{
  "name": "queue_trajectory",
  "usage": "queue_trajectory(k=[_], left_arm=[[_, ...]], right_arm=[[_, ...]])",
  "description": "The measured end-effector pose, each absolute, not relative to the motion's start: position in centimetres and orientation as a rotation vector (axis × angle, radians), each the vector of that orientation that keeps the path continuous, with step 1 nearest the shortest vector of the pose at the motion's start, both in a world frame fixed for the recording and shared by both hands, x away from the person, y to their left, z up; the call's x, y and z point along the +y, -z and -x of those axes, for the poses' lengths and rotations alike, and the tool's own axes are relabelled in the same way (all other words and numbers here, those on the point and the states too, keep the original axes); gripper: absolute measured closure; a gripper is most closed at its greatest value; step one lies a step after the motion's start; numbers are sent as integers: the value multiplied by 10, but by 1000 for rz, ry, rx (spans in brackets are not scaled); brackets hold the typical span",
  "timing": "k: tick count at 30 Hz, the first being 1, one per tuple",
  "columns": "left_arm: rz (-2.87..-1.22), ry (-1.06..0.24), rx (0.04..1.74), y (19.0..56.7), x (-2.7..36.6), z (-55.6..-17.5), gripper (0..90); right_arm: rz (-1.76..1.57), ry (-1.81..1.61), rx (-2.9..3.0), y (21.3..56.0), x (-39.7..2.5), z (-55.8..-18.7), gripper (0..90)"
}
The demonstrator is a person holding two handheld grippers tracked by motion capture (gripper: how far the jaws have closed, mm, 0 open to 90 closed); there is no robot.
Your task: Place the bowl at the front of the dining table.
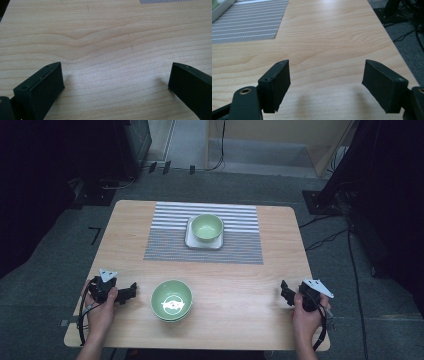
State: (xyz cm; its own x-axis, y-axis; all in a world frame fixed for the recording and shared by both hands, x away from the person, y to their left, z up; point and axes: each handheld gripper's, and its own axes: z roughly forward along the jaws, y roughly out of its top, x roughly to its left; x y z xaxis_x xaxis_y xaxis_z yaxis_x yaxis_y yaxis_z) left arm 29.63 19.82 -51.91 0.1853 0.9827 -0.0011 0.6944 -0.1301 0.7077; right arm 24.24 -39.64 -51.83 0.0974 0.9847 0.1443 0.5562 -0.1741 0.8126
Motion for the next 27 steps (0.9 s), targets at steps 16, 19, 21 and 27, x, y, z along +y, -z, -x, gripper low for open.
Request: queue_trajectory(k=[16,19,21,27], left_arm=[[-1893,-649,1568,519,198,-296,0],[-1895,-649,1567,519,198,-296,0],[-1894,-649,1567,519,198,-296,0],[-1894,-649,1567,519,198,-295,0]], right_arm=[[-1815,-881,1547,522,-407,-231,202],[-1808,-867,1590,522,-406,-232,194],[-1824,-869,1617,523,-406,-234,183],[-1830,-882,1645,523,-407,-234,174]])
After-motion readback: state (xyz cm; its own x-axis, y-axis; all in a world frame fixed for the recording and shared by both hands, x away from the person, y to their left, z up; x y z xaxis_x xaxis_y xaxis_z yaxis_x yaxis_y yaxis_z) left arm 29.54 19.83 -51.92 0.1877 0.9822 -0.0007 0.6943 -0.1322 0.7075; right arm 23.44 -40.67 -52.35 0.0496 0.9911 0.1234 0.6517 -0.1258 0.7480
